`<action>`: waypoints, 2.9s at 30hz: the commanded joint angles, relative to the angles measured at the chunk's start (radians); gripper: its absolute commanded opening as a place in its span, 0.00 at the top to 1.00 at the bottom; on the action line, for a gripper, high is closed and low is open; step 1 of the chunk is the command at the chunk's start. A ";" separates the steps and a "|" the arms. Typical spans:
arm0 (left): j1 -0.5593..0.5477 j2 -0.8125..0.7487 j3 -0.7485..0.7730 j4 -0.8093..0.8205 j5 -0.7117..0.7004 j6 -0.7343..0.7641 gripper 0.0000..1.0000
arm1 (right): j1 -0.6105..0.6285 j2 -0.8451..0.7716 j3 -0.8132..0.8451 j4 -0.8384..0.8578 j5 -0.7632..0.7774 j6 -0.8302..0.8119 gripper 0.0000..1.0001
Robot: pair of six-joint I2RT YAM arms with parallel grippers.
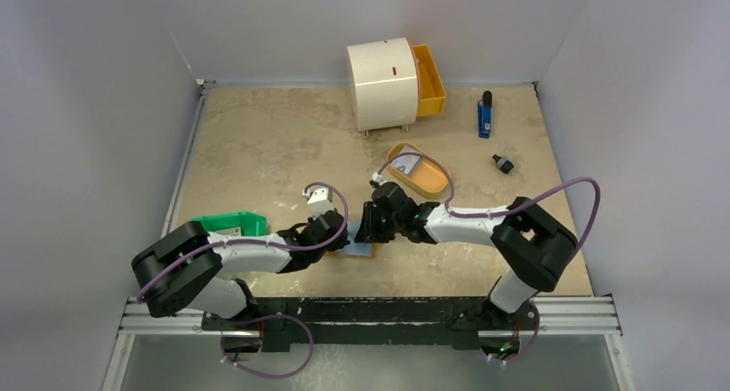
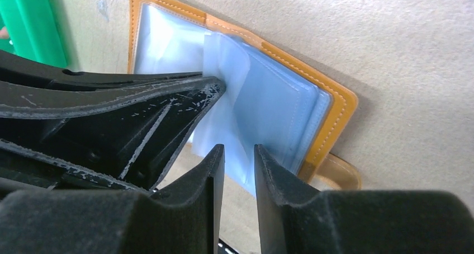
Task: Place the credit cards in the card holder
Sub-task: Adjust the card holder at the center of the board.
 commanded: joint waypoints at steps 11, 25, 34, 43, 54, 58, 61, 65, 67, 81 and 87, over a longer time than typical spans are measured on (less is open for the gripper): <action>-0.005 -0.032 -0.006 -0.133 0.032 -0.019 0.99 | -0.005 0.008 0.010 0.147 -0.105 -0.026 0.86; -0.005 -0.171 0.048 -0.299 -0.024 -0.005 0.68 | -0.004 0.026 0.036 0.206 -0.145 -0.037 0.87; -0.006 -0.241 0.049 -0.384 -0.087 -0.014 0.68 | -0.005 0.006 0.029 0.192 -0.137 -0.037 1.00; -0.005 -0.270 0.041 -0.431 -0.118 -0.016 0.68 | 0.004 0.009 0.048 0.225 -0.187 -0.047 1.00; -0.005 -0.228 0.026 -0.449 -0.173 -0.045 0.83 | 0.051 0.101 0.146 0.192 -0.288 -0.120 1.00; -0.005 -0.273 0.021 -0.487 -0.205 -0.068 0.85 | 0.055 0.106 0.156 0.186 -0.294 -0.136 0.96; -0.005 -0.317 0.026 -0.523 -0.231 -0.078 0.83 | 0.057 0.118 0.163 0.175 -0.296 -0.147 0.91; -0.005 -0.361 0.042 -0.562 -0.249 -0.088 0.77 | 0.065 0.140 0.179 0.171 -0.303 -0.159 0.82; -0.005 -0.375 0.050 -0.579 -0.254 -0.097 0.73 | 0.072 0.152 0.192 0.164 -0.308 -0.165 0.78; -0.003 -0.474 0.068 -0.663 -0.305 -0.165 0.60 | 0.123 0.221 0.253 0.116 -0.335 -0.229 0.61; -0.004 -0.509 0.071 -0.677 -0.302 -0.182 0.60 | 0.124 0.246 0.247 0.110 -0.323 -0.231 0.59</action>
